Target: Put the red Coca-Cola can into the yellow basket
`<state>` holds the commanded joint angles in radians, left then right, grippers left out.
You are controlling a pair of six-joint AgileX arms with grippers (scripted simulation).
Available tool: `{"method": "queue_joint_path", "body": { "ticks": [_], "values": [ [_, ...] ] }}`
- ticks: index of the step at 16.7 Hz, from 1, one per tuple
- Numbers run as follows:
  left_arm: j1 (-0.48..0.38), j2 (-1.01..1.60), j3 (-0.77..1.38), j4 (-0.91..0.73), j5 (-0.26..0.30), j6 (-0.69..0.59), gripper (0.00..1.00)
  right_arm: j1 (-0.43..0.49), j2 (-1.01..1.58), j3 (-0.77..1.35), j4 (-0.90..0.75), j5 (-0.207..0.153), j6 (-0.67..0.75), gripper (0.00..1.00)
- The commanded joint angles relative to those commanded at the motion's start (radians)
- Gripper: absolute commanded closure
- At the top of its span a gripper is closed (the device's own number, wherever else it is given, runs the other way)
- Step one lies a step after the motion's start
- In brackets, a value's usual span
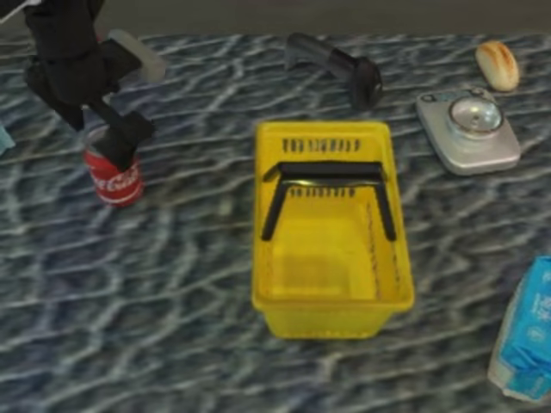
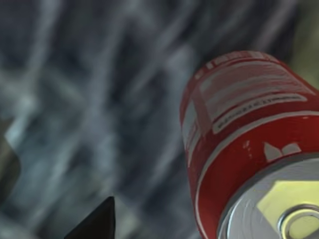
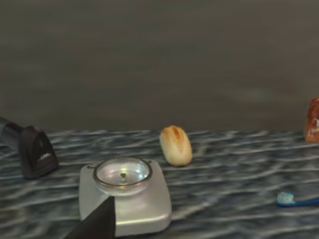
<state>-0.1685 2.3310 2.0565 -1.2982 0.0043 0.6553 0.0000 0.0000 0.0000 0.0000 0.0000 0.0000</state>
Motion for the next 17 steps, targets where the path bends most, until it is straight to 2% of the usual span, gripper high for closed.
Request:
{"method": "queue_joint_path", "body": {
  "ticks": [4,9,17],
  "values": [
    [0.003,0.014,-0.108,0.126,0.0,0.003,0.0,0.0,0.0,0.0,0.0,0.0,0.0,0.0],
    [0.003,0.017,-0.121,0.14,0.0,0.004,0.0,0.0,0.0,0.0,0.0,0.0,0.0,0.0],
    [0.003,0.017,-0.121,0.14,0.0,0.004,0.6,0.0,0.0,0.0,0.0,0.0,0.0,0.0]
  ]
}}
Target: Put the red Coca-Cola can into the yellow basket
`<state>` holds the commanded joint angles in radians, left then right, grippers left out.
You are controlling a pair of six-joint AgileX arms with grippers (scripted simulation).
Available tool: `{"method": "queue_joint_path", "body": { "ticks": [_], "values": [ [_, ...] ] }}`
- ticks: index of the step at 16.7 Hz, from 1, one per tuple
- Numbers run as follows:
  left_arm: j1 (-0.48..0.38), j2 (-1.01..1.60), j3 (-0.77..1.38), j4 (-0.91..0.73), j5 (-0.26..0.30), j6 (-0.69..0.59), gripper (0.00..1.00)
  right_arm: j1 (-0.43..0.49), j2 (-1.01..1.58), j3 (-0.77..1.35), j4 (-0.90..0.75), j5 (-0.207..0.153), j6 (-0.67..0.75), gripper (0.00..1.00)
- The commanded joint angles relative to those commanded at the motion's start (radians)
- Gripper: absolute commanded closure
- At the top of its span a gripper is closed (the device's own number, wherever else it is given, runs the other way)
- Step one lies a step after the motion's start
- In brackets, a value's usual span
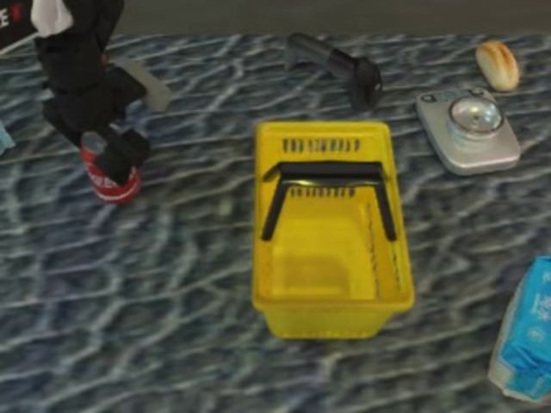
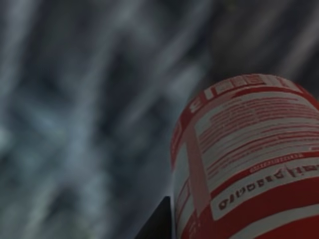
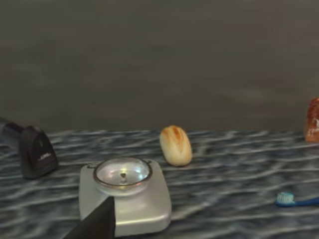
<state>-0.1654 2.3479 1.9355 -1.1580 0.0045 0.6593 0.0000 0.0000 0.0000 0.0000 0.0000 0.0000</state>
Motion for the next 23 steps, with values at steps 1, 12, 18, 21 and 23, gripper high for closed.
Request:
{"method": "queue_joint_path", "body": {
  "ticks": [1,12,18,21,23],
  "values": [
    [0.0,0.0,0.0,0.0,0.0,0.0,0.68,0.0,0.0,0.0,0.0,0.0,0.0,0.0],
    [0.0,0.0,0.0,0.0,0.0,0.0,1.0,0.0,0.0,0.0,0.0,0.0,0.0,0.0],
    [-0.009,-0.007,-0.017,0.058,0.048,-0.02,1.0,0.0,0.0,0.0,0.0,0.0,0.0,0.0],
    [-0.026,-0.023,-0.061,0.206,0.16,-0.068,1.0,0.0,0.0,0.0,0.0,0.0,0.0,0.0],
    [-0.041,-0.039,-0.106,0.353,0.262,-0.114,1.0,0.0,0.0,0.0,0.0,0.0,0.0,0.0]
  ]
}}
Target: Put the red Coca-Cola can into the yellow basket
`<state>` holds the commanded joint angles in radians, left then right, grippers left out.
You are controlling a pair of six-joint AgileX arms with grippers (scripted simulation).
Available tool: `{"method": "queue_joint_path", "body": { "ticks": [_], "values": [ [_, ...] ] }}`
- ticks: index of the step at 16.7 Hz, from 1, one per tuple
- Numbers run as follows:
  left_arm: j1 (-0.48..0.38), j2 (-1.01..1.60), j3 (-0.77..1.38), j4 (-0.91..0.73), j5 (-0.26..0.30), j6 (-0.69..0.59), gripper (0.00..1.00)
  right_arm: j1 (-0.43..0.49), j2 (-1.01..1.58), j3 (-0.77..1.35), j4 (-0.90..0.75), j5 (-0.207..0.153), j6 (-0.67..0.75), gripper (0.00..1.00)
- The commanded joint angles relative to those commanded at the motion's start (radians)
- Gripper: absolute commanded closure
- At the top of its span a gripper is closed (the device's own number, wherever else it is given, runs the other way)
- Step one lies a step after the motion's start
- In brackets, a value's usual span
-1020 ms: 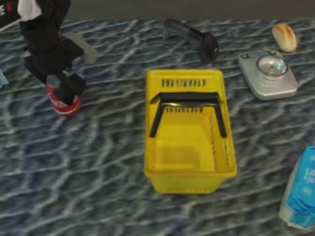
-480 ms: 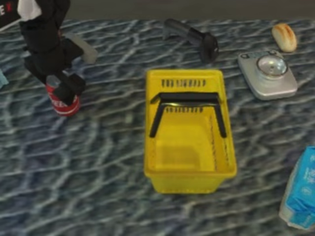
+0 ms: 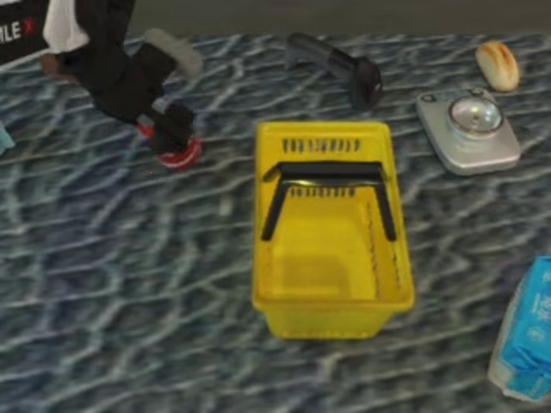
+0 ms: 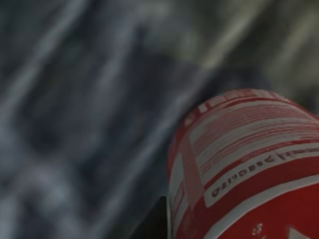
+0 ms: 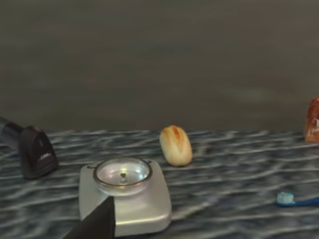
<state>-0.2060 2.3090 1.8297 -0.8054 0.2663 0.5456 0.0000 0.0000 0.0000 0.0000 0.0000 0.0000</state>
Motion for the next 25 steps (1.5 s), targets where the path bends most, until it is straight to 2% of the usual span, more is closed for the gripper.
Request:
{"method": "queue_joint_path", "body": {
  "ticks": [11,15,17,19,25],
  "values": [
    [-0.091,-0.15,-0.387,1.123,0.705,-0.358,1.0,0.0,0.0,0.0,0.0,0.0,0.0,0.0],
    [-0.114,-0.223,-0.499,1.407,0.902,-0.457,1.0,0.0,0.0,0.0,0.0,0.0,0.0,0.0],
    [-0.121,-0.251,-0.535,1.487,0.964,-0.486,1.0,0.0,0.0,0.0,0.0,0.0,0.0,0.0],
    [-0.124,-0.267,-0.552,1.525,0.995,-0.5,1.0,0.0,0.0,0.0,0.0,0.0,0.0,0.0],
    [-0.118,-0.261,-0.55,1.529,0.996,-0.498,1.0,0.0,0.0,0.0,0.0,0.0,0.0,0.0]
  ]
}}
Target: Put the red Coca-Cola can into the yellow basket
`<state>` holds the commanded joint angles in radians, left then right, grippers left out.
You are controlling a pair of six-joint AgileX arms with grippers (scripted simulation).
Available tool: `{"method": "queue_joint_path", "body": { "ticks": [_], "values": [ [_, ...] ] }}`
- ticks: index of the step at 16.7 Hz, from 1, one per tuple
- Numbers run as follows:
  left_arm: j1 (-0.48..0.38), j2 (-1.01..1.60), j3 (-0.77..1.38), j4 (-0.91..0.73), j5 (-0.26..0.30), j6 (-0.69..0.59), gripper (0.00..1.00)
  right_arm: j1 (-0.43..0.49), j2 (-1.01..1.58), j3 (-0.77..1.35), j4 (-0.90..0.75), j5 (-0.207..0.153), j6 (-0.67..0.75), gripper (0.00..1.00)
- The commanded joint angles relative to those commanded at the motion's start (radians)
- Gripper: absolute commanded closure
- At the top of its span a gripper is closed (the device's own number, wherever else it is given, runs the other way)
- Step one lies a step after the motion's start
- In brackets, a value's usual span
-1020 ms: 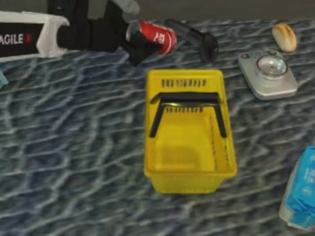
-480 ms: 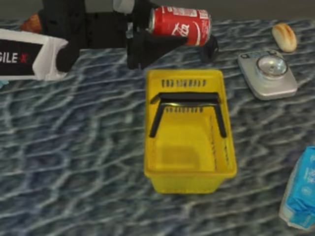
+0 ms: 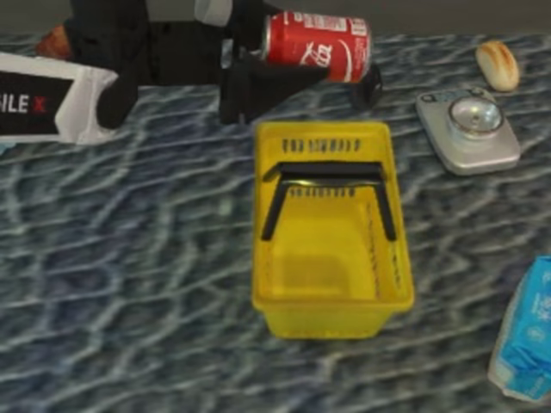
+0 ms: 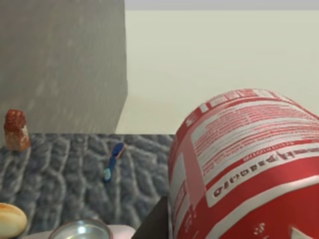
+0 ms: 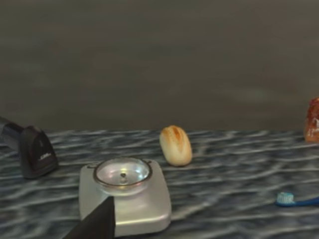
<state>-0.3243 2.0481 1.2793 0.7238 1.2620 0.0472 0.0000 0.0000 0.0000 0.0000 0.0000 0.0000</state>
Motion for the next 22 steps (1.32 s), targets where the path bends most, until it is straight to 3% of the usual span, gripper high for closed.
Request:
{"method": "queue_joint_path", "body": {
  "ticks": [9,14,22],
  "values": [
    [0.018,0.228,-0.079,0.318,0.005,-0.006,1.0,0.0,0.0,0.0,0.0,0.0,0.0,0.0],
    [0.02,0.241,-0.086,0.334,0.003,-0.006,1.0,0.0,0.0,0.0,0.0,0.0,0.0,0.0],
    [0.02,0.241,-0.086,0.334,0.003,-0.006,0.4,0.0,0.0,0.0,0.0,0.0,0.0,0.0]
  ]
}}
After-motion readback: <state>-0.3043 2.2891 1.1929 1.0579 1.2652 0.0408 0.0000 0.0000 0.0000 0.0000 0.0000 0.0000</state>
